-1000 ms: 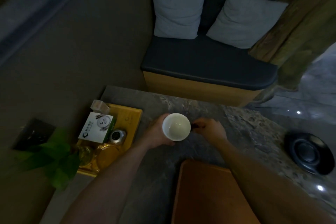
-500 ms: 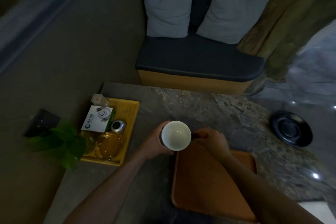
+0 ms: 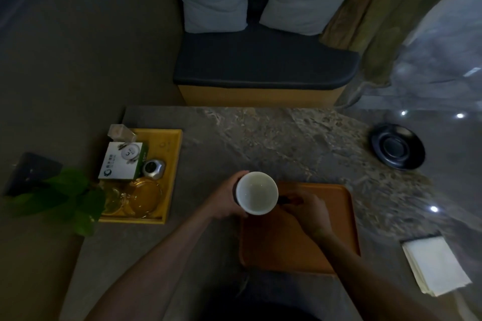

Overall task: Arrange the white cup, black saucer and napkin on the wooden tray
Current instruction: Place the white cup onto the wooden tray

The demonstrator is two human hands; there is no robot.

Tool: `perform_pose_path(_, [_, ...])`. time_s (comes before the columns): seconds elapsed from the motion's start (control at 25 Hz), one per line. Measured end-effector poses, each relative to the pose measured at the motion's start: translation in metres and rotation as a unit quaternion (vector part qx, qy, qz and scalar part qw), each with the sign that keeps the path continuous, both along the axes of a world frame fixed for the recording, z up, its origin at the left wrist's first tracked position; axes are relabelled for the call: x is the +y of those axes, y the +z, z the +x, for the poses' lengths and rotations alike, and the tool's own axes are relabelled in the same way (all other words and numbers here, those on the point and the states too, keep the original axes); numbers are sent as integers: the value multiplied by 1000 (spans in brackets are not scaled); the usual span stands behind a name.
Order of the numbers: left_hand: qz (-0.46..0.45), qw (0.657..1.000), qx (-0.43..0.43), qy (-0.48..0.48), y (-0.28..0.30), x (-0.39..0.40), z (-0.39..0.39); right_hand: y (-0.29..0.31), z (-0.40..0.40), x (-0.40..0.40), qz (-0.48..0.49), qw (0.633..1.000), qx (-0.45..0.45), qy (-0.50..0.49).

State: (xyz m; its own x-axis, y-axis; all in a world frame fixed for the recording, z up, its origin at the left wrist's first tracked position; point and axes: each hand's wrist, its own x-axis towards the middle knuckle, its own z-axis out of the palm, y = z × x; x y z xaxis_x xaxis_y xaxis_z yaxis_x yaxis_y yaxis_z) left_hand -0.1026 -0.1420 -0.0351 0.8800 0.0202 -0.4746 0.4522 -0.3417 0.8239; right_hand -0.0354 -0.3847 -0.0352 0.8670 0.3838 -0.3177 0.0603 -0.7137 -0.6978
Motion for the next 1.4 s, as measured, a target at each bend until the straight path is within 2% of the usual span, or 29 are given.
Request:
perform_pose_path(0.24, [15, 999, 23, -34, -6, -1, 10, -16, -12, -4, -4, 999, 23, -39])
perform_pose_path(1.0, [5, 995, 63, -79, -8, 6, 23, -10, -15, 0, -30, 998, 35, -35])
perform_pose_path(1.08, [16, 996, 65, -62, -11, 4, 20, -7, -16, 3, -44, 998, 36, -37])
perform_pose_path(1.24, [36, 994, 94, 34, -12, -6, 4, 1, -19, 3, -70, 996, 42, -21])
perform_pose_path(1.4, [69, 989, 97, 93, -11, -16, -21, 7, -23, -6, -132, 990, 44, 29])
